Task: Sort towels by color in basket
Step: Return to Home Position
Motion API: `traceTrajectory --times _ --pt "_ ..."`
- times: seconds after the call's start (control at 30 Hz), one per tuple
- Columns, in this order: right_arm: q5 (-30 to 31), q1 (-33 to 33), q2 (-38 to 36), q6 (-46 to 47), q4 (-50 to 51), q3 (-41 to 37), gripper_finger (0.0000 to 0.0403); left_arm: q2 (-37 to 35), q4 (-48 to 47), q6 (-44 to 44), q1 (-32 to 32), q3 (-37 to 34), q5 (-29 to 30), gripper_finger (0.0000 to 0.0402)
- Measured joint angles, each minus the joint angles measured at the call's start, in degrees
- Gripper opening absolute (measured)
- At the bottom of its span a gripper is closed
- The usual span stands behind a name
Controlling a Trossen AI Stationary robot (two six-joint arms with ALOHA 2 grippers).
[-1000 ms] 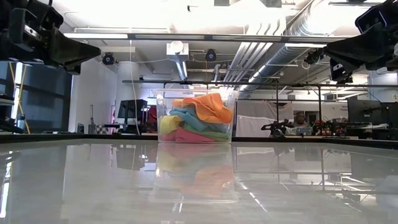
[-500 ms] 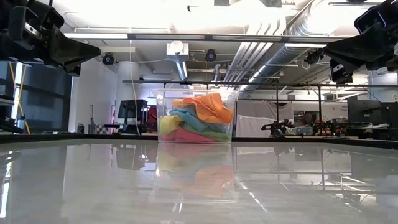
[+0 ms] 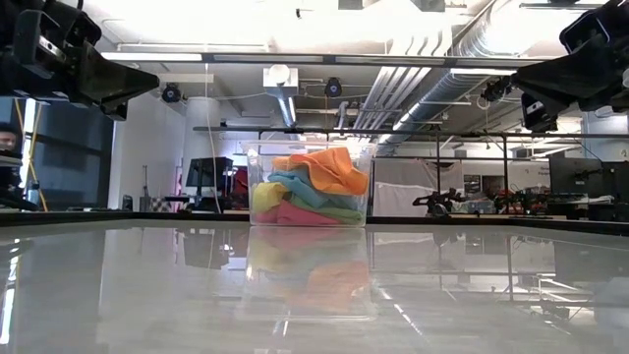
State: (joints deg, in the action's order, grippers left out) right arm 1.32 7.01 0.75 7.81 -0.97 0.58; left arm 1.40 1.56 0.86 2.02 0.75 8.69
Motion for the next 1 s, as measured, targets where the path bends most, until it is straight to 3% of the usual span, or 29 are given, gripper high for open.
traceTrajectory --times 0.23,0.4,1.0 --pt "-0.89 0.02 -0.01 4.13 0.09 0.00 0.0033 0.00 0.00 -0.01 0.00 0.00 0.00 0.0007" --pt "-0.88 0.02 -0.01 3.90 0.11 0.00 0.0004 0.01 0.00 -0.01 0.00 0.00 0.00 0.0007" --pt "-0.43 0.02 -0.01 3.74 0.11 0.00 0.0014 -0.01 0.00 -0.02 0.02 0.00 0.02 0.0007"
